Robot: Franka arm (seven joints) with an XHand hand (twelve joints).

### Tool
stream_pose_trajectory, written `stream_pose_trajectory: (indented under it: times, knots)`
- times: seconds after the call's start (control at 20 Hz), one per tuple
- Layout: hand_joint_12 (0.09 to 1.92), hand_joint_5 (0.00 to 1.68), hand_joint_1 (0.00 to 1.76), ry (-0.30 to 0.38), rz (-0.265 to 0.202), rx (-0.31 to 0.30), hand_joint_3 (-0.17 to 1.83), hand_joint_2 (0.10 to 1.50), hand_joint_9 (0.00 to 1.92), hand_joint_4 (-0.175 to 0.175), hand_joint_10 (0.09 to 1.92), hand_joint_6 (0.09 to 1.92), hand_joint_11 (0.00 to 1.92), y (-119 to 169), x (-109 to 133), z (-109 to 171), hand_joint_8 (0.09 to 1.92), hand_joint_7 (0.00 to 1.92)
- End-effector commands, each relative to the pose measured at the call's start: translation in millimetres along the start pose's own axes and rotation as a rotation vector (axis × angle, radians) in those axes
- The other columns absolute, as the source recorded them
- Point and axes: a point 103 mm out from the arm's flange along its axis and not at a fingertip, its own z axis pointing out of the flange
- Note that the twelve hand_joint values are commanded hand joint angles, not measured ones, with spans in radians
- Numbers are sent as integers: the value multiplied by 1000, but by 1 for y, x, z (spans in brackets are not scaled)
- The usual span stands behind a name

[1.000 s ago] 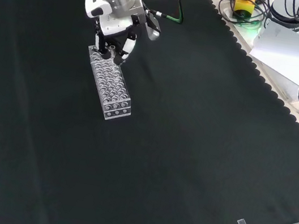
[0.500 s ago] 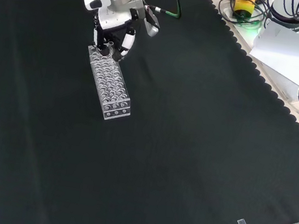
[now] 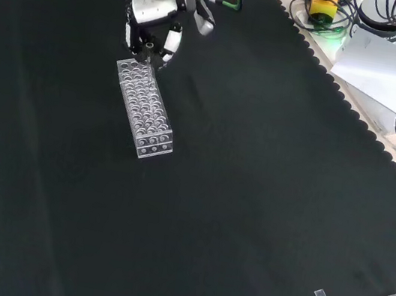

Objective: Pick up the test tube.

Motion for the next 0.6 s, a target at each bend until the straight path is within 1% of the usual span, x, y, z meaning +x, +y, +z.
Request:
stream_pose_trajectory:
  times: [0.05,0.35,0.6]
  knots:
    - [915,1327,1227,36,-11,-18,646,647,1643,-175,644,556,1249,-7,0,-30,402,1760]
    - [917,1328,1227,47,-25,-67,652,644,1645,-175,649,556,1252,-16,2,-69,408,1760]
    - [917,1329,1227,60,-35,-104,656,641,1644,-175,651,556,1255,-31,5,-98,411,1759]
